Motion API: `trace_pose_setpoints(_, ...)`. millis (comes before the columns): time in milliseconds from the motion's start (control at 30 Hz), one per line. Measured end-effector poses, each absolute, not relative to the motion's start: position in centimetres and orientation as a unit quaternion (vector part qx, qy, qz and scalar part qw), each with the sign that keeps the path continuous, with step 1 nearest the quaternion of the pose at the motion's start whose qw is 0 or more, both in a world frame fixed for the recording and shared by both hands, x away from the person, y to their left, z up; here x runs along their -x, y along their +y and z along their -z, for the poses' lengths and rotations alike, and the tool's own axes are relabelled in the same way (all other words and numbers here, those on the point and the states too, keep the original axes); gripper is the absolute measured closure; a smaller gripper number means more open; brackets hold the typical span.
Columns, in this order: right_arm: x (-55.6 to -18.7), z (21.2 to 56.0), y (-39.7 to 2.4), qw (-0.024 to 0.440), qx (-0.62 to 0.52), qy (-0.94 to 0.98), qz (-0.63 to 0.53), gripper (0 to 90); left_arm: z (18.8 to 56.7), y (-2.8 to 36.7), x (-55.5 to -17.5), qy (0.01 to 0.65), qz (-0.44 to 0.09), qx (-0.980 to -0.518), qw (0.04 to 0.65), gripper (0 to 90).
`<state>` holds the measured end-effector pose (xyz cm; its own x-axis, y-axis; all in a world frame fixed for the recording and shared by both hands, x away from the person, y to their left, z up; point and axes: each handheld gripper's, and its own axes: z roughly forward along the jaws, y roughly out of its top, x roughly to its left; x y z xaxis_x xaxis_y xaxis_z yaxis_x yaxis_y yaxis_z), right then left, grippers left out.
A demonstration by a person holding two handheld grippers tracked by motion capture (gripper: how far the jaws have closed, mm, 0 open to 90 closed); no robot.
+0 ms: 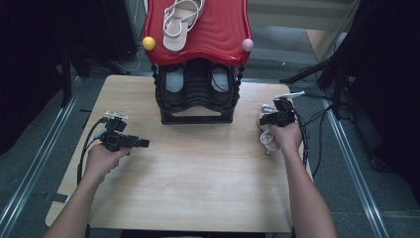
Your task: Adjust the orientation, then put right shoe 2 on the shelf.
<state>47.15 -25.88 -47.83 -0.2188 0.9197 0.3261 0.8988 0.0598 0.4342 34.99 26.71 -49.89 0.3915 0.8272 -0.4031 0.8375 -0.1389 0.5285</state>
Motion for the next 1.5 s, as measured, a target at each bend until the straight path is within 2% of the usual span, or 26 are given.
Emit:
trace_pose_setpoints(333, -47.3, 48.5, -25.4, 0.022, -0.628, 0.738, -0.247, 82.5, 49.9, 26.6, -35.0, 0.549, 0.008, -0.757, 0.354, 35.8)
trace_pose_setpoints(567, -47.6, 48.1, -25.5, 0.009, -0.633, 0.74, -0.228, 84.5, 50.0, 26.7, -35.0, 0.551, 0.008, -0.756, 0.354, 35.8)
trace_pose_setpoints(1067, -47.7, 48.1, -26.4, -0.011, -0.649, 0.721, -0.243, 88.5, 50.0, 26.7, -35.0, 0.551, 0.008, -0.756, 0.354, 35.8)
trace_pose_setpoints(1500, -47.5, 46.7, -27.5, 0.007, -0.645, 0.715, -0.269, 88.7, 50.1, 26.6, -35.1, 0.551, 0.01, -0.756, 0.353, 35.8)
